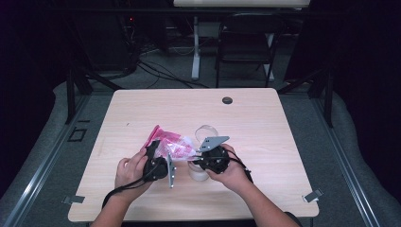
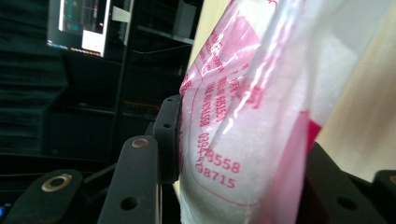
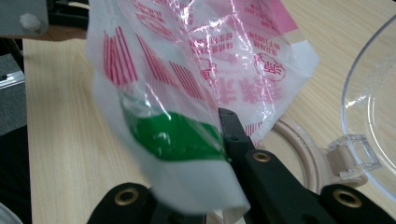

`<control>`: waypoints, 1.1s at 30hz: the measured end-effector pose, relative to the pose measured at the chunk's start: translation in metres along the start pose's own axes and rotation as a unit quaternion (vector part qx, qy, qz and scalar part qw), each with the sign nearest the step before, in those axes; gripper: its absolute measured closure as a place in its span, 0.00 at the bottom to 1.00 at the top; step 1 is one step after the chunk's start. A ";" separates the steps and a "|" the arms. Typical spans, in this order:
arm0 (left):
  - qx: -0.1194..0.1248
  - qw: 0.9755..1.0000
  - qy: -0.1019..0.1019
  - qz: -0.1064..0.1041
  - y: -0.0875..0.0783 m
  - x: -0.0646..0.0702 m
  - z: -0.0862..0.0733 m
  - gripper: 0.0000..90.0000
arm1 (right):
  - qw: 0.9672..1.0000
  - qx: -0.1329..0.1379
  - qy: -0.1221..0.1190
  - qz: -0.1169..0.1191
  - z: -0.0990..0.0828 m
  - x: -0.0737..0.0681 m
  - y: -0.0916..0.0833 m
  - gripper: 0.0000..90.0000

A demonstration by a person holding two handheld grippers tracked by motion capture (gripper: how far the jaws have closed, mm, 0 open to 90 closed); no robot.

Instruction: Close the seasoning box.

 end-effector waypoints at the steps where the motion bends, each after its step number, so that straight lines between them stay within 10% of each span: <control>1: -0.002 1.000 -0.008 -0.004 0.001 0.001 -0.001 0.70 | 1.000 0.001 0.000 0.000 0.000 -0.001 0.000 0.99; 10: -0.003 0.997 -0.063 -0.048 0.007 0.009 -0.009 0.72 | 1.000 0.011 -0.007 -0.002 0.003 -0.004 0.000 0.99; 33: -0.017 0.991 -0.072 -0.113 0.015 0.016 -0.012 0.81 | 1.000 0.026 0.006 0.001 0.001 0.000 0.000 0.87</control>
Point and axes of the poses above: each handheld gripper's, and its own axes: y roughly forward along the jaws, z roughly out of its top, x roughly to its right, the point moved 2 cm from there along y, roughly forward along the jaws, and after that the axes turned 8 degrees about -y, right-handed, at the moved point
